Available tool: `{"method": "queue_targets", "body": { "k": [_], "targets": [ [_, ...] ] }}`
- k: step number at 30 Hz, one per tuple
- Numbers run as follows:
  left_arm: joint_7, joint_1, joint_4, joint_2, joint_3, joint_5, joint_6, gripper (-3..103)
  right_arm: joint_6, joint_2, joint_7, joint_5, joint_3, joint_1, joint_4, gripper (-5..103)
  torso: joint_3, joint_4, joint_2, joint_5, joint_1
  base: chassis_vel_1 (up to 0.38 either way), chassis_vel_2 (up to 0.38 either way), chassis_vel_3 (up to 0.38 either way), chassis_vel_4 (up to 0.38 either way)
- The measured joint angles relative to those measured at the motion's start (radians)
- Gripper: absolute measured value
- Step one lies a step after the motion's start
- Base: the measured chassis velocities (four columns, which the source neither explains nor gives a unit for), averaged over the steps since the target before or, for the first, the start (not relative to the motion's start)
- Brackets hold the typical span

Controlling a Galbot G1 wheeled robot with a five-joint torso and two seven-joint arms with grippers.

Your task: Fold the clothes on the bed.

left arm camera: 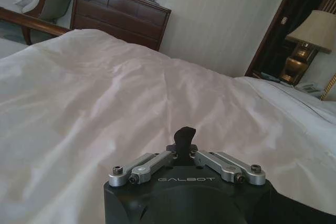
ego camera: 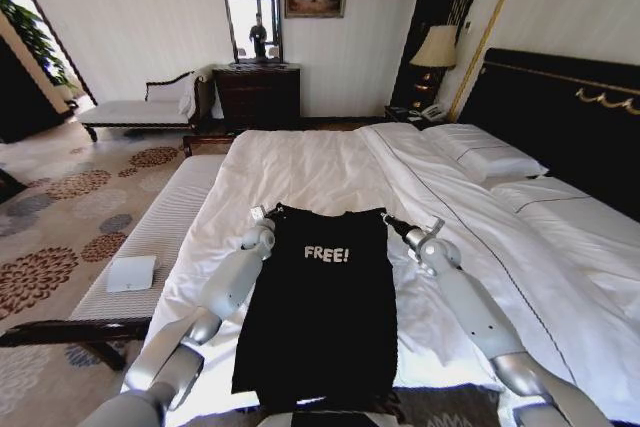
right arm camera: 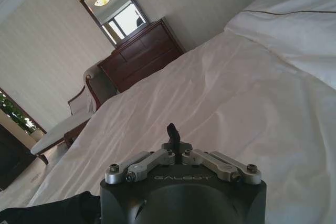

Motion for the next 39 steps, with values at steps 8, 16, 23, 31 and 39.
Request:
{"method": "queue_targets", "body": {
  "k": [8,16,23,31,39],
  "targets": [
    [-0.007,-0.016,-0.001,0.031,-0.003,-0.010,0.000,2,0.023,0.007,0.025,-0.010,-0.140,0.121,-0.093,1,0.000,0.0006,0.000,0.0000,0.000,0.000,0.000,0.000,0.000],
    [-0.008,-0.052,0.047,0.038,-0.025,-0.006,0.000,2,0.036,0.043,0.023,-0.027,-0.203,0.211,-0.206,1,0.000,0.0001,0.000,0.0000,0.000,0.000,0.000,0.000,0.000],
    [-0.006,-0.074,0.080,0.030,-0.018,0.002,0.000,2,0.058,0.070,-0.004,-0.061,-0.240,0.294,-0.325,1,0.000,0.0001,0.000,0.0002,0.000,0.000,0.000,0.000,0.000],
    [0.031,-0.166,0.221,-0.028,0.004,0.025,-0.003,2,0.078,0.108,-0.029,-0.096,-0.277,0.399,-0.433,1,0.000,-0.0002,0.000,0.0002,0.000,0.000,0.000,0.000,0.000],
    [0.069,-0.232,0.345,-0.078,0.017,0.040,-0.010,2,0.099,0.159,-0.039,-0.124,-0.285,0.457,-0.541,1,0.000,0.0003,0.000,0.0002,0.000,0.000,0.000,0.000,0.000]
  ]
}}
